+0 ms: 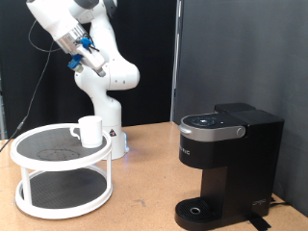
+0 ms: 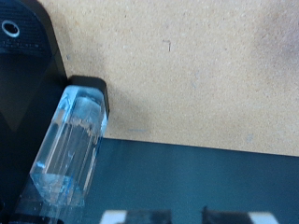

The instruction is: Make a cup of coffee with the keurig machine

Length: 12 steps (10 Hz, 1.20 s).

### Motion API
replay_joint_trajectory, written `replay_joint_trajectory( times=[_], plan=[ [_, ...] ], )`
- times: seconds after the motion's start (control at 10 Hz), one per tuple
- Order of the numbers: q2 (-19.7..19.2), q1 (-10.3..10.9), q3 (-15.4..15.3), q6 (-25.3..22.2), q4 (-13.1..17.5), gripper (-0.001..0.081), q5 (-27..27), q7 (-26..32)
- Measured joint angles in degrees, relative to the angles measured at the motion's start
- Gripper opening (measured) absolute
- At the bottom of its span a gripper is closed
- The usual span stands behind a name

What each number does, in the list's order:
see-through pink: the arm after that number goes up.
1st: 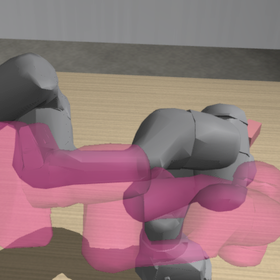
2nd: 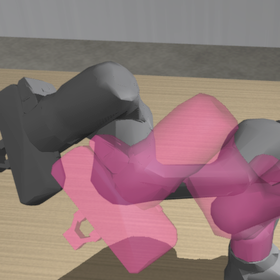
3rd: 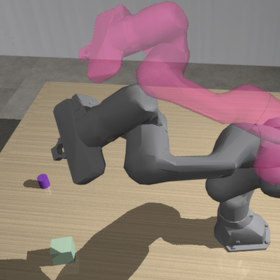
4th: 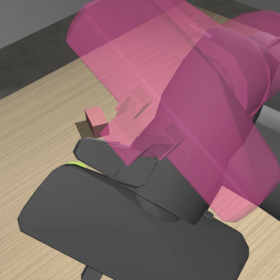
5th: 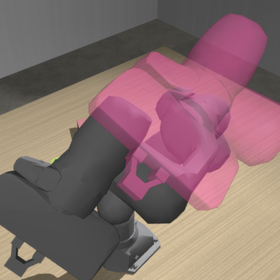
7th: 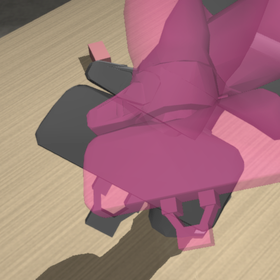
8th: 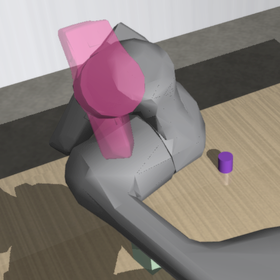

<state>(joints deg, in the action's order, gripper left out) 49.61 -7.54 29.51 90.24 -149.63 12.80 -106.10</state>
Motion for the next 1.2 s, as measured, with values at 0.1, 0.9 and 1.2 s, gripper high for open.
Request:
replay_joint_trajectory(
  times=[0.1,0.9,1.2],
  plan=[
    [-0.07,-0.3,1.05,0.55,0.02,0.0,-0.42,0.04],
    [-7.02,1.31,8.31,2.83,5.01,0.0,-0.6,5.04],
    [-10.27,2.36,9.65,2.46,7.02,0.0,-0.6,6.83]
  ],
)
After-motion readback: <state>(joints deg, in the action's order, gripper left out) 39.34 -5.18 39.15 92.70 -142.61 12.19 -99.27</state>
